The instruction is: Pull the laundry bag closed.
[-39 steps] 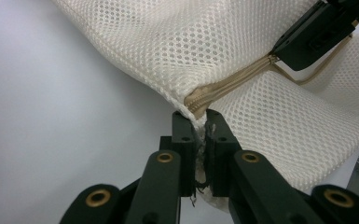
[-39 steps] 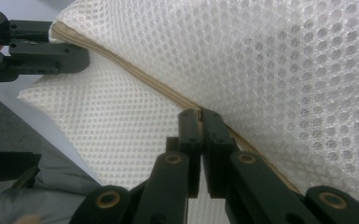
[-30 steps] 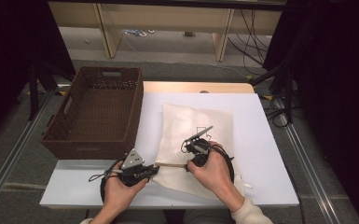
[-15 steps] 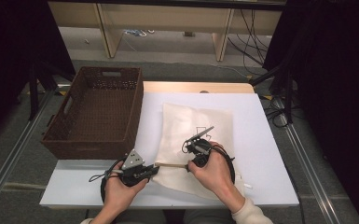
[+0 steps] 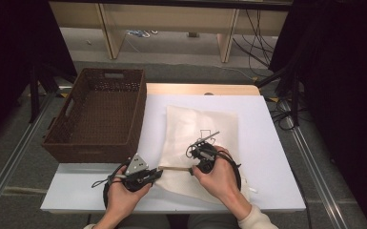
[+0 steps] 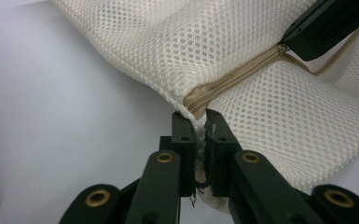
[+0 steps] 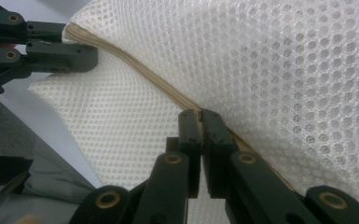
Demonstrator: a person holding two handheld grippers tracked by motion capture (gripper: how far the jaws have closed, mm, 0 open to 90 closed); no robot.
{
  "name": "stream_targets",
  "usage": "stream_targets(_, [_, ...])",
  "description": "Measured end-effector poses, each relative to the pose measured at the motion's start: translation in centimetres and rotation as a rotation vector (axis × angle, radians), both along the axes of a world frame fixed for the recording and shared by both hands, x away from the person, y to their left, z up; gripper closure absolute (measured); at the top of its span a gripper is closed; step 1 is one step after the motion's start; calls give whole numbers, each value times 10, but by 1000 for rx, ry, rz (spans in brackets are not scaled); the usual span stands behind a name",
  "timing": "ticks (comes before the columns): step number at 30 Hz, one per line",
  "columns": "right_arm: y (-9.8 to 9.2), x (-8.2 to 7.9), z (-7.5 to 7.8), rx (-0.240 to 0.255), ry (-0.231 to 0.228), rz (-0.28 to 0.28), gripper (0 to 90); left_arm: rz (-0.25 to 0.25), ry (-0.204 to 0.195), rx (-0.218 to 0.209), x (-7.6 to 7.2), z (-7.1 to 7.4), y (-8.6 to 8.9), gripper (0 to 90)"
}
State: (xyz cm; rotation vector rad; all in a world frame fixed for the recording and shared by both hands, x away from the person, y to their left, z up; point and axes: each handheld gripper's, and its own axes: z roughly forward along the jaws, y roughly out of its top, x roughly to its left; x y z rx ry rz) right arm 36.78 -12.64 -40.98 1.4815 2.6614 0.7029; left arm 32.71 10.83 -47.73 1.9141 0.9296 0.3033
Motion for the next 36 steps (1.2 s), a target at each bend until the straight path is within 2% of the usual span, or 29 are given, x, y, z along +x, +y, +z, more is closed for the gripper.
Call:
stream_targets(1, [1,-1,0,5,7,-5,883,-1,-5,-2,0,0,0,839])
stream_targets(2, [1,-1,-2,-10,-3,-4,883,-2,-7,1,0,-1,0,840])
stream_targets(5, [0,-2,-2,1,-5,-7,883,-4,-4,17,-1,0,1,840])
stream_targets(7, [-2,-1,-3,11,-8,8,883,-2,-7,5,-1,0,0,840])
stream_targets(8, [-2,-1,-3,17,-7,11,883,-17,-8,33,0,0,2,840])
stream_targets(10, [-2,0,-3,6,-22,26,883,-8,-10,24,-1,0,1,840])
stream_targets(11, [-1,-1,-3,14,-14,12,883,-2,-9,12,-1,0,0,840])
stream_targets(14, [0,-1,-3,-6,3,-17,883,-10,-9,21,0,1,1,840])
stream_targets(16, [-2,1,-4,-7,-7,9,883,-6,-5,24,0,1,1,840])
stream_targets(18, [-1,-1,-3,-25,13,-24,883,-11,-9,28,0,2,2,841])
stream_targets(22, [-2,-2,-2,-13,14,-19,883,-5,-7,23,0,1,1,840])
stream_targets(25, [-2,-1,-2,-22,18,-22,883,-7,-2,26,-1,2,1,840])
stream_targets(27, [-3,-1,-2,-7,25,-19,883,-4,-6,23,0,1,1,840])
stream_targets(28, [-2,-1,-3,-23,22,-21,883,-5,-4,24,0,1,1,840])
stream_targets(32, [-2,-2,-1,-24,44,-47,883,-5,-8,27,0,1,2,840])
stream_targets(36, [-6,0,-2,-24,12,-20,883,-4,-5,25,0,1,2,840])
